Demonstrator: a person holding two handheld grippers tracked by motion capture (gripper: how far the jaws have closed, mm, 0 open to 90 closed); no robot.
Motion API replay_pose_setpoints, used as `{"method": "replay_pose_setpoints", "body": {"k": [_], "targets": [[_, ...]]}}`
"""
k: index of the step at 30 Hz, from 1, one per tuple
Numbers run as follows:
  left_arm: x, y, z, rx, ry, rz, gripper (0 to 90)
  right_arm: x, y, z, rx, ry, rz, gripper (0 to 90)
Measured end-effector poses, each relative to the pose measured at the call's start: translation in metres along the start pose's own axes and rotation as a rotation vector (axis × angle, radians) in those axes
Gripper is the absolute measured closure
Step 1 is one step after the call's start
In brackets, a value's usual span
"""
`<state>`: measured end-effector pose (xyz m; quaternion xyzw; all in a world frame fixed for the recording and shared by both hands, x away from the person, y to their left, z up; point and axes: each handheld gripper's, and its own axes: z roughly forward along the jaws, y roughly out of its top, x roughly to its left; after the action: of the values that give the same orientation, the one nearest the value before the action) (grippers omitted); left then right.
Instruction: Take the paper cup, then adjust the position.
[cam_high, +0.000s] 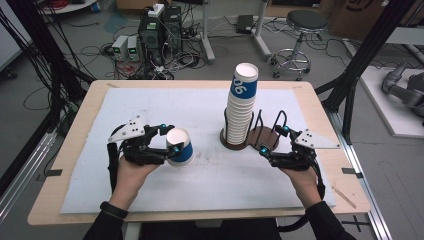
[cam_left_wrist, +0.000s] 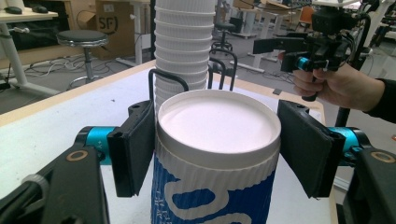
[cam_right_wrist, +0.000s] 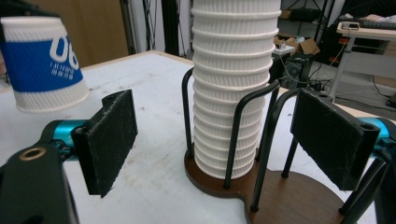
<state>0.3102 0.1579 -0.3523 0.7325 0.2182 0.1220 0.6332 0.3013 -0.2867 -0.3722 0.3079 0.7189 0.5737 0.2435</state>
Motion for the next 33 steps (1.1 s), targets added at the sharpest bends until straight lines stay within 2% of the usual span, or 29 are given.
{"method": "replay_pose_setpoints", "body": {"k": [10,17,29,33], "targets": [[-0.002,0.002,-0.001,-0.005,-0.005,0.004,30.3,0.004,-0.003,0.000,0.018,0.002,-0.014,15.1],[-0.004,0.005,0.001,-0.022,-0.032,-0.002,30.3,0.004,0.001,-0.005,-0.006,0.026,-0.026,15.1],[-0.015,0.005,0.005,-0.011,-0.057,0.007,30.3,0.015,0.002,0.004,-0.002,0.141,-0.086,15.4],[-0.022,0.006,0.010,-0.020,-0.082,0.004,30.3,0.021,0.000,0.008,0.009,0.215,-0.083,15.4]]}}
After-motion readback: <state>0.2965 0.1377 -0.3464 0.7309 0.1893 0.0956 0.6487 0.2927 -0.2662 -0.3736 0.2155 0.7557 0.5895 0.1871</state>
